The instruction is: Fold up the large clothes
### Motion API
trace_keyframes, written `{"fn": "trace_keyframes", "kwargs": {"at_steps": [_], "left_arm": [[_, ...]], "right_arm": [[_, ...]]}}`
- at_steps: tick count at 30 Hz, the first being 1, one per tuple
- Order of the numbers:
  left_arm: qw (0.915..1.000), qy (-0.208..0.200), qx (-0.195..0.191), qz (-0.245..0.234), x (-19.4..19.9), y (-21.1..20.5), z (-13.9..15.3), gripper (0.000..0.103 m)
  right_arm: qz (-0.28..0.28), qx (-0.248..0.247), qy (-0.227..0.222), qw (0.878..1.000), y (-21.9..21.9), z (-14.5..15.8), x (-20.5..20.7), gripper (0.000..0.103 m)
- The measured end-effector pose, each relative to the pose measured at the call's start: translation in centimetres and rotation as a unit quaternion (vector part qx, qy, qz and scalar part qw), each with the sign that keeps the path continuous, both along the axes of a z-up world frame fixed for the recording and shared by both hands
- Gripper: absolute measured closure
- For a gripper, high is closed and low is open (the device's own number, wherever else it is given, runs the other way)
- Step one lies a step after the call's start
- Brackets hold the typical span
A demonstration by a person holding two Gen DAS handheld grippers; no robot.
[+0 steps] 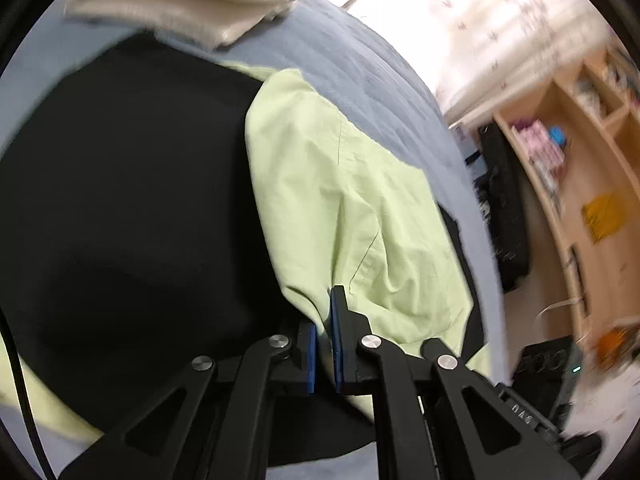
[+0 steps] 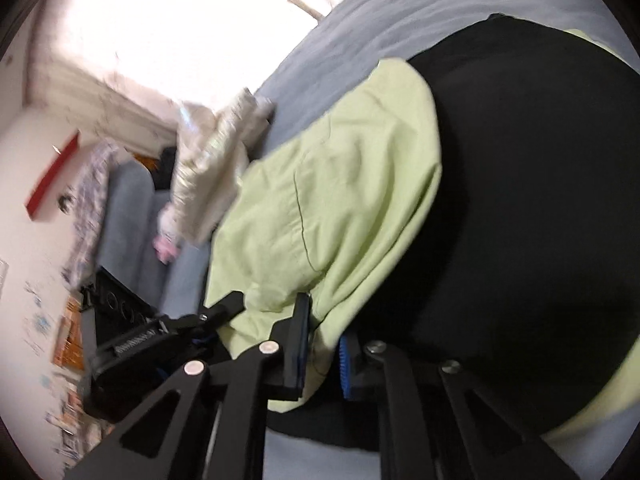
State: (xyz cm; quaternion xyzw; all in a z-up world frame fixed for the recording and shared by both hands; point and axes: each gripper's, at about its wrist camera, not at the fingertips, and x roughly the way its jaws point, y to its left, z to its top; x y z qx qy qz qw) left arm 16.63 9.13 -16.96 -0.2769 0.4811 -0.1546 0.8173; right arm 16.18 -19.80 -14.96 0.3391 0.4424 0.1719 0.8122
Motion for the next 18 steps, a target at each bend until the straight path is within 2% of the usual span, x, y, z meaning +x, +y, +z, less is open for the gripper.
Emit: {"fn": "trace_keyframes", "kwargs": {"at_steps": [3,6,8,9,13,15,18], "left_arm": [[0.9973,0.031,0.064,-0.019,-0.1,-1.4,-2.1,0.098],[0.9986,0.023,0.044,-0.017,-0.3,-1.0,-2.3,0.094],[0.9982,0.014,0.055,-0.017,-0.6,-0.6,-1.3,0.085],[0.9971,0.002,0.074,-0.013,-1.0,-0.5,-0.5,0.082],[0.9893,-0.056,0.134,0.011,-2.6,0.0,2.5,0.081],[0.9867,-0.08,0.14,0.023,-2.9,0.2,3.8,0.081],[0.9869,-0.096,0.128,0.019,-2.2,0.0,4.8,0.081]], "right_arm": [[0.004,-0.033,0.036,0.999,0.6,-2.2,-0.1,0.091],[-0.001,-0.031,0.042,0.999,0.5,-2.1,-0.2,0.086],[0.005,-0.073,0.04,0.997,0.9,-0.6,-0.3,0.076],[0.005,-0.093,0.036,0.995,1.1,0.1,-0.5,0.074],[-0.028,-0.174,-0.011,0.984,0.7,3.6,-2.4,0.074],[-0.055,-0.193,-0.046,0.978,0.4,5.2,-3.0,0.074],[-0.044,-0.185,-0.083,0.978,0.9,6.1,-1.9,0.074]]}}
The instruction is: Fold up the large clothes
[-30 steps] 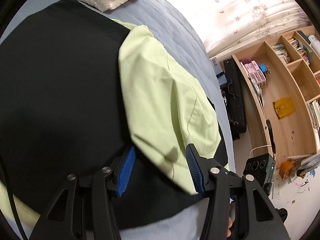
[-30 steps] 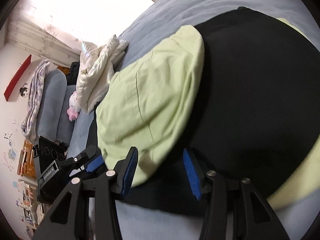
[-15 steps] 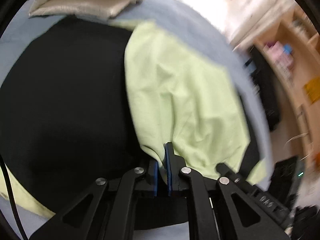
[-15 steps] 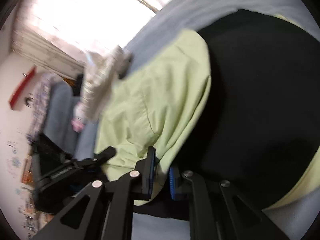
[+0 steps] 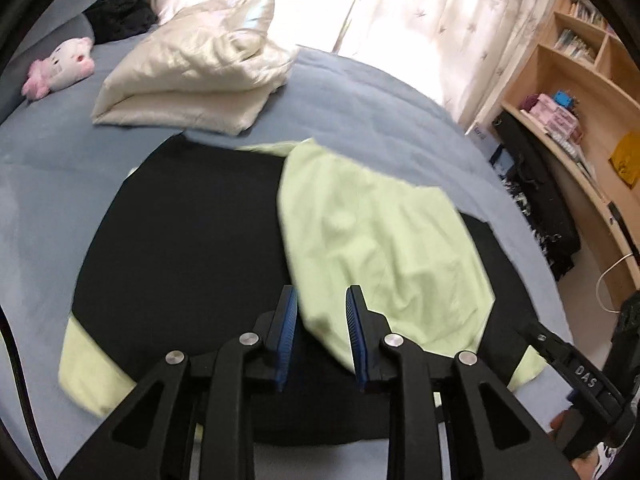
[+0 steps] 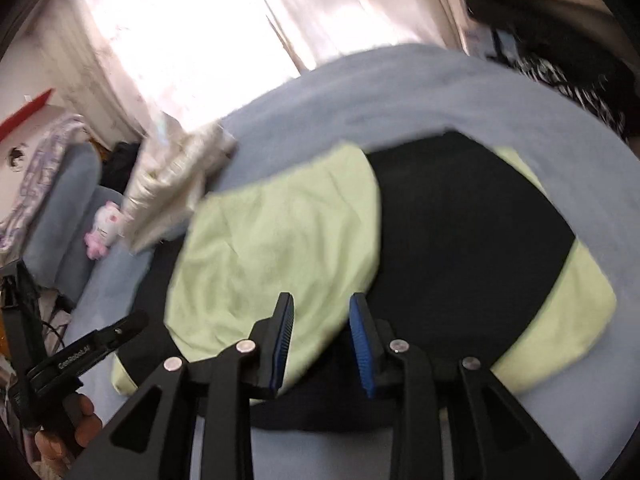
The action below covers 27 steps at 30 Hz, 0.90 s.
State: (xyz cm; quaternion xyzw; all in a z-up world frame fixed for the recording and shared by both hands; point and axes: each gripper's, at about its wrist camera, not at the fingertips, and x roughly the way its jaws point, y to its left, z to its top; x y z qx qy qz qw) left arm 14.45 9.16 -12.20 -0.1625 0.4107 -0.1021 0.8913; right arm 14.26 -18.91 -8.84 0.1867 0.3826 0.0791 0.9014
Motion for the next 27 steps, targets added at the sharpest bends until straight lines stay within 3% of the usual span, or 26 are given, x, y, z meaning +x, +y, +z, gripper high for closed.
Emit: {"fn": "trace_keyframes", "kwargs": {"at_steps": [7,12,15,17,21,27], "left_arm": [[0.9998,0.013,-0.014,-0.012,5.1,-1.7,-1.9,0.081],[0.999,0.043,0.013,-0.004,8.5,-2.8,-5.0,0.081],[0.9973,0.065,0.032,-0.003,9.5,-2.9,-6.7,0.088],[0.9978,0.057,0.032,-0.006,9.3,-2.6,-6.9,0.09],[0.9981,0.053,0.032,-0.005,8.9,-2.1,-7.3,0.092],[0.9984,0.05,0.025,0.005,8.9,-1.8,-7.6,0.092]], "right_arm": [[0.079,-0.023,-0.012,0.997,5.5,-1.1,7.1,0.074],[0.083,-0.051,0.011,0.995,6.9,-4.0,10.4,0.074],[0.054,-0.063,0.031,0.996,4.7,-6.1,10.8,0.083],[0.031,-0.06,0.033,0.997,2.8,-6.6,10.5,0.103],[-0.01,-0.014,0.036,0.999,-1.2,-6.9,9.1,0.103],[-0.029,0.03,0.043,0.998,-2.7,-7.5,8.4,0.103]]}}
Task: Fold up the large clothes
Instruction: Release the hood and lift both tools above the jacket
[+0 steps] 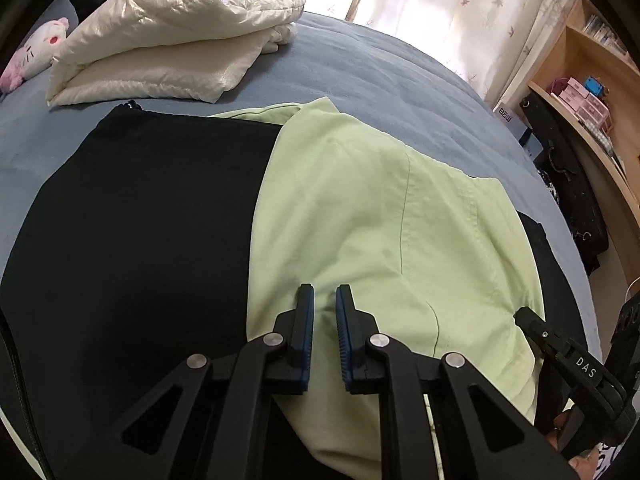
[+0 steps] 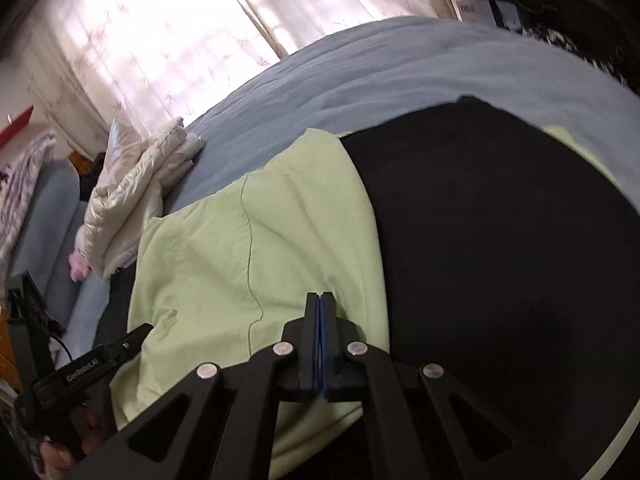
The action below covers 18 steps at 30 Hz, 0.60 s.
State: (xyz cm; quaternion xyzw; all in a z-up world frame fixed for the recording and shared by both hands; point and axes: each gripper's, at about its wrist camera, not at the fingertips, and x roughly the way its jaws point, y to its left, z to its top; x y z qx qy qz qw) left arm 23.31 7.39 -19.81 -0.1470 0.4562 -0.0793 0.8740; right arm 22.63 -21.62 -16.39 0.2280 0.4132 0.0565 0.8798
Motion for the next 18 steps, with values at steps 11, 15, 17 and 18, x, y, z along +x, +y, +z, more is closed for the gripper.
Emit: {"fn": "trace_keyframes", "kwargs": {"at_steps": [11,15,17,18], "left_arm": [[0.9997,0.026,-0.001,-0.003,-0.1,0.0,1.5,0.09],[0.9998,0.017,0.007,-0.01,-1.7,0.3,3.2,0.084],[0.9998,0.007,0.01,-0.013,-2.7,0.4,4.4,0.079],[0.9998,0.001,0.013,-0.014,-3.3,0.4,5.1,0.076]], "right_arm": [[0.005,-0.041,0.022,0.999,1.3,0.1,0.4,0.101],[-0.006,-0.034,0.045,0.998,1.8,1.0,-0.3,0.097],[-0.007,-0.027,0.05,0.998,2.1,1.7,-1.0,0.092],[-0.004,-0.026,0.047,0.999,2.3,2.2,-1.6,0.092]]}}
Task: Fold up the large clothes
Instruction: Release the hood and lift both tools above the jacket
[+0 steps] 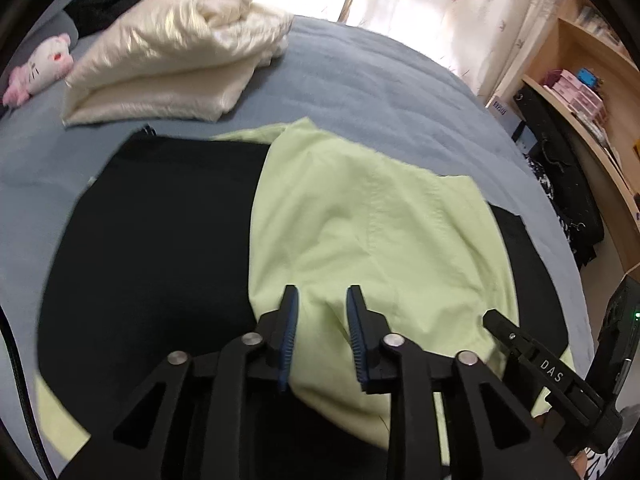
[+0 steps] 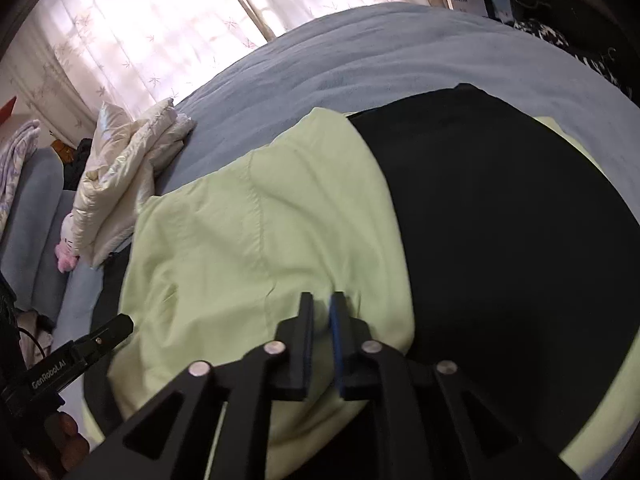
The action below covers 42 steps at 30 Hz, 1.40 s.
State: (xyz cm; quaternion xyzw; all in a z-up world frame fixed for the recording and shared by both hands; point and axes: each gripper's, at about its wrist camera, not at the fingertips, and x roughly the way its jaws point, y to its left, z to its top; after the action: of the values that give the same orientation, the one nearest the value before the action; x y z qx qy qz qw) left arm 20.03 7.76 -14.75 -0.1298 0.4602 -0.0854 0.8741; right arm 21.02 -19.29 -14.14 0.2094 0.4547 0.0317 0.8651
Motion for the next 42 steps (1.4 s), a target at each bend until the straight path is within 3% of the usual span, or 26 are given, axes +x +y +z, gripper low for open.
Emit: {"fn": "trace_keyframes", "kwargs": {"at_steps": [13,25,29,34,42], "left_arm": [[0.9971,-0.07,-0.001,-0.031,-10.0,0.1,7.6,0.064],[0.9942,-0.107,-0.015,-0.007,-16.5,3.8,12.3,0.056],[0.9938,-0.11,-0.021,0.0,-18.3,5.1,12.9,0.054],[0.9945,-0.102,-0.026,0.006,-19.7,6.1,12.8,0.052],[0.9978,-0.057,-0.032,0.007,-20.2,7.0,9.2,0.047]], "right_arm": [[0.03,-0.003,-0.063,0.998,2.1,9.1,-8.1,0.091],[0.073,-0.022,-0.122,0.99,4.9,17.0,-13.8,0.091],[0.091,-0.029,-0.135,0.986,5.7,18.9,-15.6,0.079],[0.117,-0.033,-0.136,0.983,6.5,20.2,-17.2,0.073],[0.144,-0.057,-0.101,0.983,7.7,18.1,-17.2,0.068]]}}
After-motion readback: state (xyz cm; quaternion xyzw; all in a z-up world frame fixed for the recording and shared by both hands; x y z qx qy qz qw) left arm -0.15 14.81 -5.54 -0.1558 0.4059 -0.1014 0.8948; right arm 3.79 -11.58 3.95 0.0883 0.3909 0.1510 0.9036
